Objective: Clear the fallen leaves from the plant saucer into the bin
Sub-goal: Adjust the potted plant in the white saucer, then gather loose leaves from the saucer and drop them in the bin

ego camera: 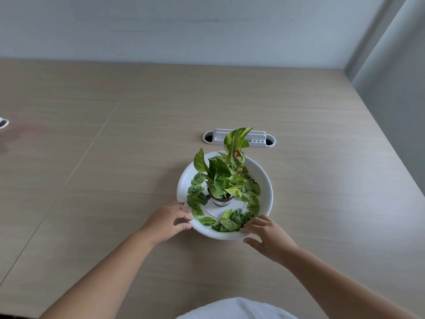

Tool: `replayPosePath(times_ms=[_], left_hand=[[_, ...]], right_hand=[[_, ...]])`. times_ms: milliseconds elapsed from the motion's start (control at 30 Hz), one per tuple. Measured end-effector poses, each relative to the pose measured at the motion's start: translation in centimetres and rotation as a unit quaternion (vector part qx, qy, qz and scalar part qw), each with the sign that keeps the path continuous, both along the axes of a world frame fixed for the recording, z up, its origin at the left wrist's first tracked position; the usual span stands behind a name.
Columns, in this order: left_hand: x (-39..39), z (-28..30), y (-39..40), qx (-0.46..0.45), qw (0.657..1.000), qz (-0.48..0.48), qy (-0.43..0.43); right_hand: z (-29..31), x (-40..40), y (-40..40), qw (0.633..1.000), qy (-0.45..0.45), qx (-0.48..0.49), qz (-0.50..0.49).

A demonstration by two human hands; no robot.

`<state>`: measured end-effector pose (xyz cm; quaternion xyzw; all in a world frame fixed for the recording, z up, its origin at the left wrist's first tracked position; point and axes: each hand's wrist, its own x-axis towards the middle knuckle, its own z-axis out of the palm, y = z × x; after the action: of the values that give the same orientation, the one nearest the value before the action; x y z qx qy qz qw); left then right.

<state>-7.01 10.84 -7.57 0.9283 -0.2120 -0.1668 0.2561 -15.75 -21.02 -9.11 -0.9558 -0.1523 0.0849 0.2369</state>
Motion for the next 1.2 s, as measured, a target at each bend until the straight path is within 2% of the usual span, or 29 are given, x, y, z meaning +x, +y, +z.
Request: replayPosePath(times_ms=[100, 267, 467, 600, 867, 933, 1100, 1200], left_hand=[[-0.2, 0.0, -0.1, -0.001, 1.0, 0.006, -0.013], [-1.8, -0.5, -1.1, -0.032, 0.998, 0.043, -0.04], [-4.7, -1.0, -3.9, -0.013, 0.991, 0.065, -0.114], [-5.6, -1.3, -5.8, 0.002, 0.987, 0.061, -0.147], [-5.8, -0.7, -7.5, 0.051, 0.98, 0.01, -0.192], [-5.4, -0.4, -7.6, 0.049, 0.983, 0.003, -0.178], [-3.4, 0.4, -8.2, 0.011, 0.998, 0.033, -0.043], [-2.1, -0.1, -8.6, 0.051, 0.997, 0.051, -0.018]], right_hand=[[0.1, -0.2, -0.2, 0.999, -0.022, -0.014, -0.021], [1.3, 0.5, -1.1, 0.999, 0.022, -0.032, -0.037], [1.8, 1.9, -0.9, 0.988, 0.068, -0.088, -0.111], [2.2, 3.0, 0.4, 0.977, 0.081, -0.143, -0.14], [1.9, 4.6, 2.2, 0.962, 0.128, -0.202, -0.133], [1.6, 4.8, 2.2, 0.961, 0.133, -0.201, -0.136], [1.2, 4.7, 2.2, 0.965, 0.124, -0.183, -0.142], [1.3, 4.6, 2.4, 0.966, 0.132, -0.166, -0.146]])
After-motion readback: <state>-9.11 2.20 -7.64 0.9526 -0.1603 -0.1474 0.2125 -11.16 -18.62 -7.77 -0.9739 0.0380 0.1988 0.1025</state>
